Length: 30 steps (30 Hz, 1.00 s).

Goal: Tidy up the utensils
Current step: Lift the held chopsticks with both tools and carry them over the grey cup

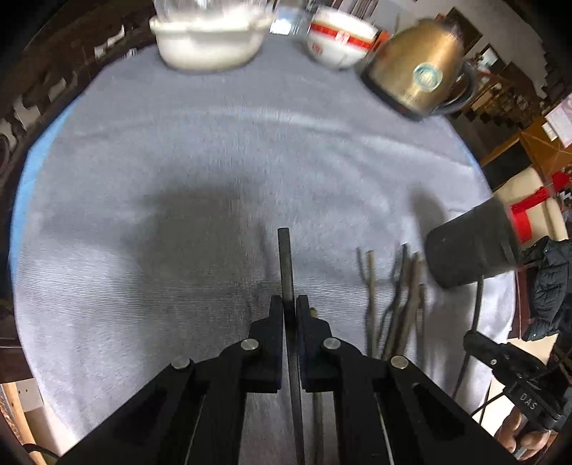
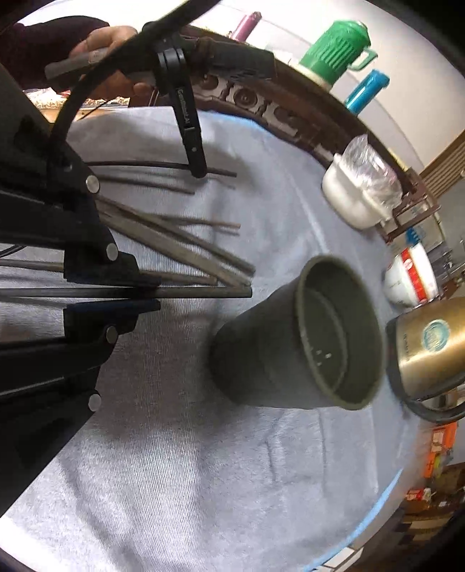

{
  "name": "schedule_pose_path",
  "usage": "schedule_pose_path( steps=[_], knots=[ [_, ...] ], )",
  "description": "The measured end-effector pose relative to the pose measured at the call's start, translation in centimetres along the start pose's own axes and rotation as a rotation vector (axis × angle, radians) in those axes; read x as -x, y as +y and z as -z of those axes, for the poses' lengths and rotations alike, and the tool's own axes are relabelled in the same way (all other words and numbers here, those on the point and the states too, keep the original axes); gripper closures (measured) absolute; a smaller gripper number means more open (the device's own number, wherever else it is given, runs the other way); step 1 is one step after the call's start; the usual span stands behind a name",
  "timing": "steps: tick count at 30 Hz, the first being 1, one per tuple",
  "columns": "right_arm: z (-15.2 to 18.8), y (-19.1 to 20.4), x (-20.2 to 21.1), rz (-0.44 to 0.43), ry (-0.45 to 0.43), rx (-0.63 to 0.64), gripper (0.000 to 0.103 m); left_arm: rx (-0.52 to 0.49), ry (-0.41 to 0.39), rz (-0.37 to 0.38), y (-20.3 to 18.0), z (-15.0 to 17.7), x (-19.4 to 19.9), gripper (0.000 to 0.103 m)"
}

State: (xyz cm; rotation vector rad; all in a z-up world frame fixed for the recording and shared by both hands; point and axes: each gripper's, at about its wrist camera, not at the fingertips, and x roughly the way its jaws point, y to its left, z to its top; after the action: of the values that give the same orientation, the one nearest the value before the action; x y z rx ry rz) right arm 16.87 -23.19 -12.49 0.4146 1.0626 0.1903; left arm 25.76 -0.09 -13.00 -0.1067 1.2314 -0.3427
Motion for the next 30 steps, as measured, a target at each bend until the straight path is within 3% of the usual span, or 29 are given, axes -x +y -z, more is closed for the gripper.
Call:
schedule_pose_path(
  steps=[4,14,20,30],
  knots=[
    [0.3,1.1,2.5,-0.050,-0.055,0.029,0.096,-0.052,-0.106,0.009,-1.4,0.6,5.3,0.097],
    [0.4,4.0,11.7,-0.067,-0.350,0.094,0.096,-0.188,-0.389,0.075,-7.0,1.5,17.5,0.097],
    [-0.9,4.0,15.9,-0.055,-0.505,0.040,0.096,-0.212,-0.527,0.118,-10.2,-0.4,20.8,0.097],
    [-4.6,2.8,21.4,0.041,-0.888,-0.027,0.096,-0.220,-0.735,0.196,-16.1,-4.4,23.3,0.097]
  ],
)
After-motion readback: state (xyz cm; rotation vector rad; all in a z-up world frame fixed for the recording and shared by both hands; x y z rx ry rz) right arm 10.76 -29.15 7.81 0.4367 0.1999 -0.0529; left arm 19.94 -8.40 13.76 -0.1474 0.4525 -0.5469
